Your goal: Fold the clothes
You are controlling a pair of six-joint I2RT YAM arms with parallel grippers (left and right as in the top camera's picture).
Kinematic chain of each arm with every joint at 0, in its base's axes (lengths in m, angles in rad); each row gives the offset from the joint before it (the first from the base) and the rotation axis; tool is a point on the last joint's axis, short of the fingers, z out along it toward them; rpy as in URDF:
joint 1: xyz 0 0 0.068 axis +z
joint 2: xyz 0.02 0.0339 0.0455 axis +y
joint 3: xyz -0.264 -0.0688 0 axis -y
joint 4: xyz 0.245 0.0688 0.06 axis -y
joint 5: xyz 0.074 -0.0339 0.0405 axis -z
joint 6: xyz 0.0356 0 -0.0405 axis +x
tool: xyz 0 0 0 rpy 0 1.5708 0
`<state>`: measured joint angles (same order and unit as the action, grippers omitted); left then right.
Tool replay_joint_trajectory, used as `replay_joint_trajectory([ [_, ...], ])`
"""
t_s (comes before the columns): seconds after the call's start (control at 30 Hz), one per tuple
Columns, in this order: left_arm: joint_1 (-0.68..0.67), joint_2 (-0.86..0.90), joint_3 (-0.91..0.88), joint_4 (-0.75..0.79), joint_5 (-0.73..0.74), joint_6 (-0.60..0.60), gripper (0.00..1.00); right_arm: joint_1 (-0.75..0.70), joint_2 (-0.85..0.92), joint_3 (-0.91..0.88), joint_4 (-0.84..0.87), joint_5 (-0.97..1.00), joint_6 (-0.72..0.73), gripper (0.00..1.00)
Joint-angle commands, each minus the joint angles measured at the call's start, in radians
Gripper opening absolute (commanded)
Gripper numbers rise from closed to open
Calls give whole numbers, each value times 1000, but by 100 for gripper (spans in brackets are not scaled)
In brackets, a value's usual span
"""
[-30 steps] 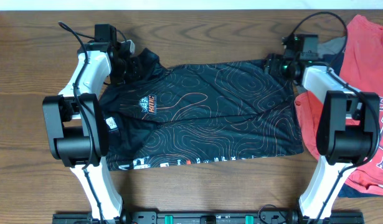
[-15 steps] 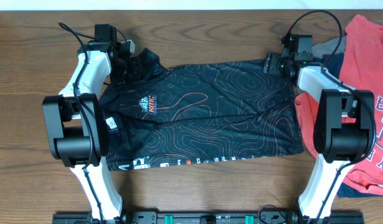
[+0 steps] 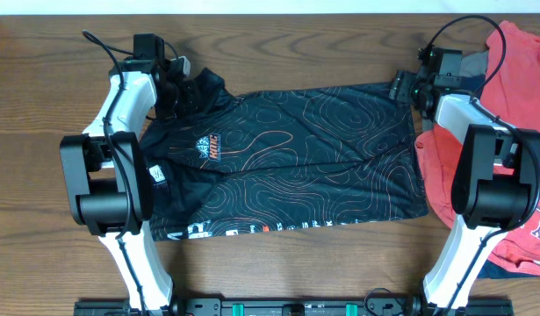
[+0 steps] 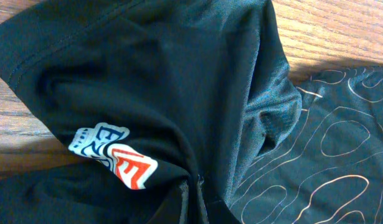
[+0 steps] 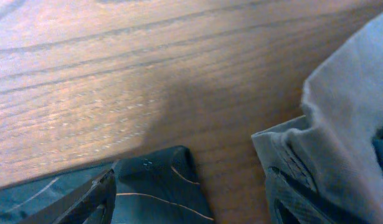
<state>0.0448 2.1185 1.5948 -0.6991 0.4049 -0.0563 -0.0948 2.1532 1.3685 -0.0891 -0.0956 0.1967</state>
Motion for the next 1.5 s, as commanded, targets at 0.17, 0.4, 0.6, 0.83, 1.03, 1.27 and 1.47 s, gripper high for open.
replay_joint_trajectory([
  [0.17,2,0,-6,-3,3,-9,6,38,46,8,26,-21,-10,74],
  [0.4,2,0,-6,-7,3,-9,6,60,58,8,41,-6,40,66],
  [0.6,2,0,-6,-8,3,-9,6,68,58,8,46,34,86,31],
  [0.83,10,-6,-6,-37,3,-9,6,67,57,8,0,64,125,1],
  [1.03,37,-69,-6,-109,3,-9,6,67,-8,8,-114,63,123,1],
  [1.27,72,-181,-6,-284,4,-9,6,68,-198,8,-352,37,100,1],
  [1.47,85,-218,-6,-533,2,4,6,68,-326,8,-679,40,72,1],
])
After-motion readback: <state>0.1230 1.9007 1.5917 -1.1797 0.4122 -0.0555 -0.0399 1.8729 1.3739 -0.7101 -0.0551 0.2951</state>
